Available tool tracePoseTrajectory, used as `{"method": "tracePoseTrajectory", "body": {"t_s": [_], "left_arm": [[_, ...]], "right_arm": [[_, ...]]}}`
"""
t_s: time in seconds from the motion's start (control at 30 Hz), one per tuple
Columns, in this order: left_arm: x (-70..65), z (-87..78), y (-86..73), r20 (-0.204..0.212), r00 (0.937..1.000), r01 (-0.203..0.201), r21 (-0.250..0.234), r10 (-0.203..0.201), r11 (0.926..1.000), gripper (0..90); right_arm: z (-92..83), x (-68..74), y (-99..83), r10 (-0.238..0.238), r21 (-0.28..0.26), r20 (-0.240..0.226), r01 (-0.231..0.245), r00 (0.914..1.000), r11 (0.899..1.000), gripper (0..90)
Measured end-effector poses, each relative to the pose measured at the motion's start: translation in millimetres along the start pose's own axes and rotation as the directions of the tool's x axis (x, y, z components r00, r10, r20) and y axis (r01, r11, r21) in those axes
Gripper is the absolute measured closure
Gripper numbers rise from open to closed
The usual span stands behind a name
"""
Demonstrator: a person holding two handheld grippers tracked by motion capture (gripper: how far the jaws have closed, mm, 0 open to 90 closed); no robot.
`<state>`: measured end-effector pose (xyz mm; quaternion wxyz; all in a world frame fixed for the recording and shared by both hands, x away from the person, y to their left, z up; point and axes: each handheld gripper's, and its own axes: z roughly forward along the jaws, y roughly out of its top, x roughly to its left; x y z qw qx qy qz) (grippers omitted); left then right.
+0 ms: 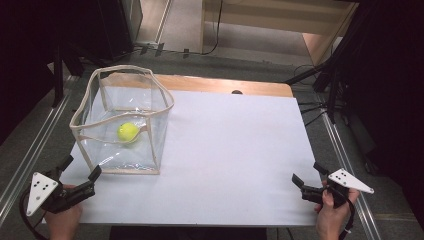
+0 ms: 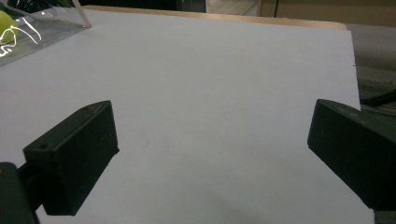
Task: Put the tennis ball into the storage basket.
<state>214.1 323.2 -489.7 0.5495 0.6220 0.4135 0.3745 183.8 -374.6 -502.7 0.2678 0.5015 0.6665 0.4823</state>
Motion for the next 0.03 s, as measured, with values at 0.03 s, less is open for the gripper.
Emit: {"method": "tracePoseTrajectory", "body": {"t_s": [0.03], "left_arm": [[0.1,0.0,0.0,0.0,1.0,-0.001,0.0,0.001,1.0,9.8]], "right_arm": [[0.4,0.4,0.1,0.001,-0.003,0.0,-0.001,1.0,1.0,0.5]]}}
